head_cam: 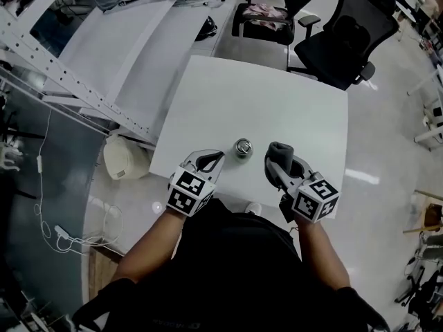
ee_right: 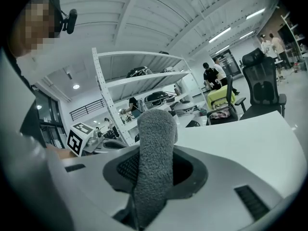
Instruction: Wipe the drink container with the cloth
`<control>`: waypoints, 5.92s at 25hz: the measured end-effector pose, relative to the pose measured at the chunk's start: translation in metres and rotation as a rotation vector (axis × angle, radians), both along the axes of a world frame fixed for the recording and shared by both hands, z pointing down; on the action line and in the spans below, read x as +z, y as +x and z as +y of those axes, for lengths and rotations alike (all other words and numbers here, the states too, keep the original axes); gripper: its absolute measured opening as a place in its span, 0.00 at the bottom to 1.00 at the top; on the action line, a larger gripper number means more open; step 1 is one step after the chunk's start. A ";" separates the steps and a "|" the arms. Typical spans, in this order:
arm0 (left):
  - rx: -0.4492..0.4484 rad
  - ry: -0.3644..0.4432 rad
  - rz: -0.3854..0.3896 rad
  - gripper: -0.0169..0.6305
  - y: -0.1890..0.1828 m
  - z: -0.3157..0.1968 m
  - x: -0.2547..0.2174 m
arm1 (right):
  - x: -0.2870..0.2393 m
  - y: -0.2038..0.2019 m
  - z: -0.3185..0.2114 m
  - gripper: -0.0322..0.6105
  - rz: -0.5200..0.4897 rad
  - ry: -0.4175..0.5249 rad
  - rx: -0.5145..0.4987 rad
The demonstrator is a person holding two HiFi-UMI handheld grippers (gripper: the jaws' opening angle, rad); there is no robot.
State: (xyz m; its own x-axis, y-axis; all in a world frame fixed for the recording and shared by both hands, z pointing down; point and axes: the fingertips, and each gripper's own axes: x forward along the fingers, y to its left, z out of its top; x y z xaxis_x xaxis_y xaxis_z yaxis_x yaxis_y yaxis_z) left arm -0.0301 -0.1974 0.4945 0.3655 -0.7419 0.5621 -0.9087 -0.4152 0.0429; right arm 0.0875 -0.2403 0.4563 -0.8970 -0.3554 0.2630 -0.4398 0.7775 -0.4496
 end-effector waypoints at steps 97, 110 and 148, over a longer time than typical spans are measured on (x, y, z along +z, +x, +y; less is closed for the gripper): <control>0.180 -0.361 0.468 0.41 -0.007 -0.110 0.099 | 0.142 -0.105 0.003 0.22 1.066 0.567 -0.435; 0.089 -0.427 0.580 0.41 -0.027 -0.112 0.107 | 0.174 -0.112 0.011 0.22 1.106 0.549 -0.482; 0.464 -0.106 0.053 0.40 0.011 -0.029 0.099 | 0.108 -0.067 -0.003 0.22 0.110 -0.368 -0.024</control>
